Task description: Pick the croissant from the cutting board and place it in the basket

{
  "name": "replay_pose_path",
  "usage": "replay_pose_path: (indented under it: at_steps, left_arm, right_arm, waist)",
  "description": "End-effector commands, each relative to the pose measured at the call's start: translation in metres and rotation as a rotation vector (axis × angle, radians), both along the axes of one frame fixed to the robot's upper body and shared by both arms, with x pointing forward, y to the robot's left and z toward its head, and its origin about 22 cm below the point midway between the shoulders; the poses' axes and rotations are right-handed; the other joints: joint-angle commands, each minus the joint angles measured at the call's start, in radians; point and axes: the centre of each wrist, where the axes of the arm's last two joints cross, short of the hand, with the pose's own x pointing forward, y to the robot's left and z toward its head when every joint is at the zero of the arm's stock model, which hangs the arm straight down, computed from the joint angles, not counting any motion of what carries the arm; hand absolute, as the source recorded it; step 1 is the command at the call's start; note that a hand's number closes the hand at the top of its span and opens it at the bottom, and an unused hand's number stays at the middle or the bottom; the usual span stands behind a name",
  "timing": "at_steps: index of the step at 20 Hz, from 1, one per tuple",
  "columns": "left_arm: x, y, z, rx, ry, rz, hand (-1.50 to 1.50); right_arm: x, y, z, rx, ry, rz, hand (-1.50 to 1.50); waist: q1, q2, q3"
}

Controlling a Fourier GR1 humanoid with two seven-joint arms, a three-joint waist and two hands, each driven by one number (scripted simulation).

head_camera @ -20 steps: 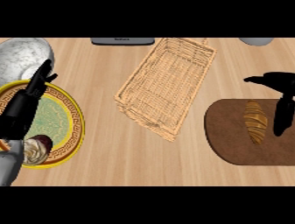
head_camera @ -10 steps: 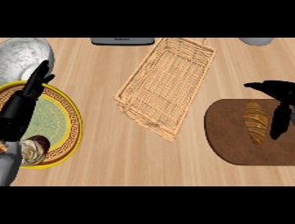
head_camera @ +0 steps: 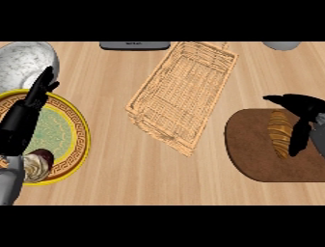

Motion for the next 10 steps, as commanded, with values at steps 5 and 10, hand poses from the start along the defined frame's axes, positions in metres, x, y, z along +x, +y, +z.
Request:
replay_pose_path:
  at_steps: [5, 10]
  left_arm:
    - [0.000, 0.013, 0.012, -0.002, 0.009, -0.007, 0.00]
    - [0.001, 0.019, 0.006, -0.016, 0.006, -0.009, 0.00]
  right_arm:
    - [0.000, -0.007, -0.018, 0.022, 0.011, -0.018, -1.50]
    - [-0.012, -0.009, -0.030, -0.015, 0.033, -0.017, -1.50]
  waist:
    - [0.002, 0.001, 0.000]
    - [-0.001, 0.000, 0.000]
